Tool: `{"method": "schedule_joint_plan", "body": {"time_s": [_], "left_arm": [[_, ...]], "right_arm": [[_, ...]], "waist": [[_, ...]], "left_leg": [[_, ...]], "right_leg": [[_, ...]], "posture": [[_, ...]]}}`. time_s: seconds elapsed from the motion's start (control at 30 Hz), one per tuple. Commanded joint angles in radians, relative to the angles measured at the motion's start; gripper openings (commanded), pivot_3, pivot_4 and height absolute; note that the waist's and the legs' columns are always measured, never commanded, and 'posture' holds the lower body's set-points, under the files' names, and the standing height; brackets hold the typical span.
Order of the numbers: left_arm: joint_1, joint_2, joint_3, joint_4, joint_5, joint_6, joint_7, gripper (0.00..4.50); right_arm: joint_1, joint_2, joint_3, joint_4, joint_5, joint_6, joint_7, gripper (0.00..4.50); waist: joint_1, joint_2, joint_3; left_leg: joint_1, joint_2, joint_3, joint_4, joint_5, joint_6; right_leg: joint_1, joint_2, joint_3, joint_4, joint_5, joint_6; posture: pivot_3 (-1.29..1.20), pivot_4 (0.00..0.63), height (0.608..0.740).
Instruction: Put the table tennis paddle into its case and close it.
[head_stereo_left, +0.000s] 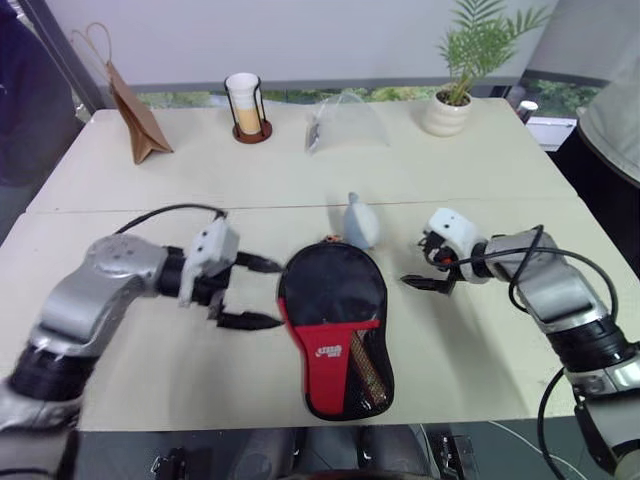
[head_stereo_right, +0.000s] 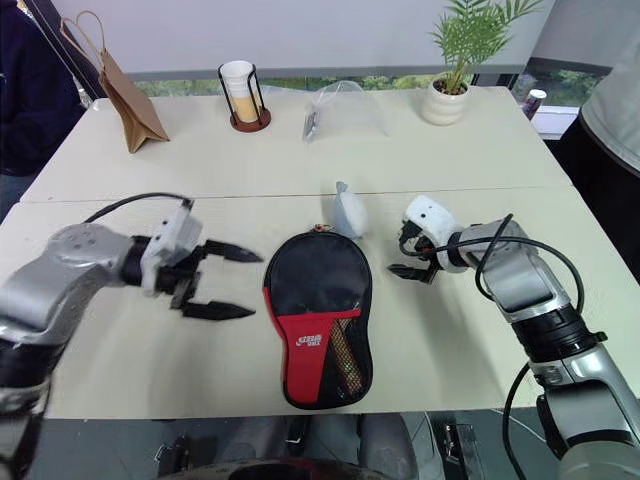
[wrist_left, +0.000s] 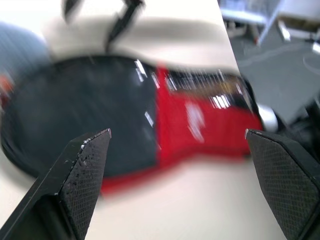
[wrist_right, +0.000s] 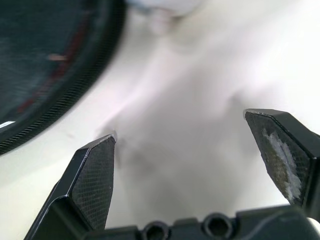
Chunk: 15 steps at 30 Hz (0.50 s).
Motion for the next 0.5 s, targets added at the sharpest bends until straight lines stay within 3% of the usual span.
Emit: {"method": "schedule_joint_plan", "body": {"time_s": [0.03, 0.33, 0.5], "left_arm": [[-0.051, -0.100, -0.112, 0.108, 0.104, -0.093, 0.024, 4.45], [-0.088, -0.358, -0.267, 0.399, 0.335, -0.335, 0.149, 4.45], [-0.046, -0.408, -0.277, 0.445, 0.387, -0.377, 0.208, 4.45]], "right_arm": [[-0.094, 0.010, -0.066, 0.010, 0.033, 0.020, -0.012, 4.50], [-0.281, 0.101, -0.060, 0.179, 0.042, 0.020, -0.046, 4.50], [-0.362, 0.196, -0.065, 0.271, 0.095, 0.084, -0.027, 4.50]], "waist": [[-0.006, 0.000, 0.000], [-0.023, -0.002, 0.002], [-0.024, -0.002, 0.002]], "left_leg": [[0.000, 0.000, 0.000, 0.000, 0.000, 0.000], [-0.001, 0.000, 0.001, -0.001, 0.000, 0.000], [-0.001, 0.000, 0.000, -0.001, 0.000, 0.000]], "right_leg": [[0.000, 0.000, 0.000, 0.000, 0.000, 0.000], [-0.001, 0.000, 0.001, 0.000, 0.000, 0.000], [-0.002, 0.000, 0.001, 0.001, 0.001, 0.000]], "posture": [[0.00, 0.150, 0.740], [0.00, 0.150, 0.740], [0.00, 0.150, 0.740]]}}
